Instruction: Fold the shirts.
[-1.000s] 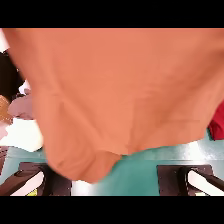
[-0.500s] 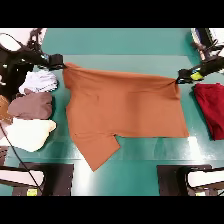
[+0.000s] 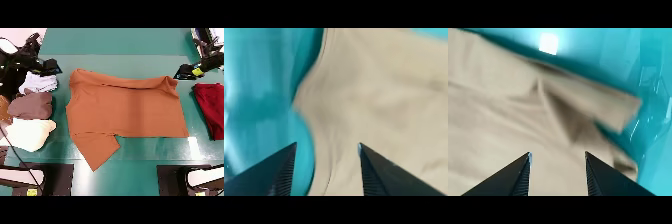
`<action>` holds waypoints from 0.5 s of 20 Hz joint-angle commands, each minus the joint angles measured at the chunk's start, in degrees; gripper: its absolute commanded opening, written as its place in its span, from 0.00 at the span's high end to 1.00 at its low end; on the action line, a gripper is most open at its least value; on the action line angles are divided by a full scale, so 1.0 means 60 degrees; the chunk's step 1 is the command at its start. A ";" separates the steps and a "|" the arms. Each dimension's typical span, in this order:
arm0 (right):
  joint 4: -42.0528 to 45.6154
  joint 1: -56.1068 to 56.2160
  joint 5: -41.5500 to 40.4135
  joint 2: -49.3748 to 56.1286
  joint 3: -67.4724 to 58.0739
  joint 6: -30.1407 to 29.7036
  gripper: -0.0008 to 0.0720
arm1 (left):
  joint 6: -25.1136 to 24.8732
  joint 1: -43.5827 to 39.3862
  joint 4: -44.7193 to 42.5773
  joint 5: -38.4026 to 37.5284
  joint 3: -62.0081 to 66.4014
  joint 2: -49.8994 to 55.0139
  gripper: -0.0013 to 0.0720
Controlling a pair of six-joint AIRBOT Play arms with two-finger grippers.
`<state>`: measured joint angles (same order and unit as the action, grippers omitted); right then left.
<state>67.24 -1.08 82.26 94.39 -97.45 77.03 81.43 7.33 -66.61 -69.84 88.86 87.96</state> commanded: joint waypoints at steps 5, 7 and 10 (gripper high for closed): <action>-0.0033 -0.0954 -0.0397 -0.3013 0.3410 -0.0204 0.45 | 0.0430 0.0149 0.0532 0.0262 -0.6626 -0.4182 0.34; -0.0033 -0.1228 -0.0652 -0.3690 0.4105 -0.0204 0.45 | 0.0382 0.0146 0.1406 0.0525 -0.8531 -0.5180 0.34; -0.0033 -0.1563 -0.0798 -0.4652 0.4991 -0.0204 0.45 | 0.0364 0.0146 0.1982 0.0907 -1.0291 -0.6178 0.34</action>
<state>67.09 -8.51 78.89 71.92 -72.79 75.92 83.57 8.16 -59.48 -66.98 38.74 57.41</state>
